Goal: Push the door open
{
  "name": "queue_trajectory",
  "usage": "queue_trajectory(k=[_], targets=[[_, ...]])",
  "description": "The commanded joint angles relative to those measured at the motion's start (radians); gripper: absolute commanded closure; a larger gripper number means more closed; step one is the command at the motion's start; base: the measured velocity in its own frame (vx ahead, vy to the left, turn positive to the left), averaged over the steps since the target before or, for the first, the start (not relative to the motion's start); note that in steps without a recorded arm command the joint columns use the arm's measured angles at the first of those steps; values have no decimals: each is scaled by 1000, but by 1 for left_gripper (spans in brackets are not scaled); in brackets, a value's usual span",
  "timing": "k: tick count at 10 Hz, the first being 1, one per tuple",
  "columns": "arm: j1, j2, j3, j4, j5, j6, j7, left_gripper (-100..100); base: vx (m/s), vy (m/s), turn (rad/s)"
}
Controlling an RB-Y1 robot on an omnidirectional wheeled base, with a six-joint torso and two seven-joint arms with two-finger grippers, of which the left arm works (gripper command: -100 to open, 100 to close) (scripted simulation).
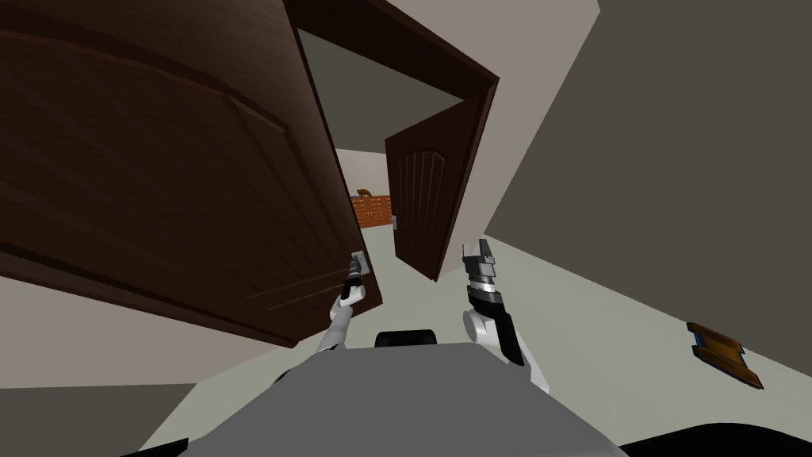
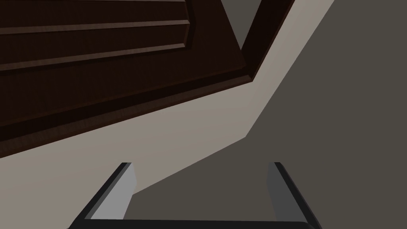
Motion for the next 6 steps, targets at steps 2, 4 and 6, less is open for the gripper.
queue_trajectory(k=[2,4,6], targets=[[0,1,0,0,0,0,0,100,-19,-4,-8],[0,1,0,0,0,0,0,100,0,0,0],[4,17,18,-8,19,3,-15,100,59,-6,-31]])
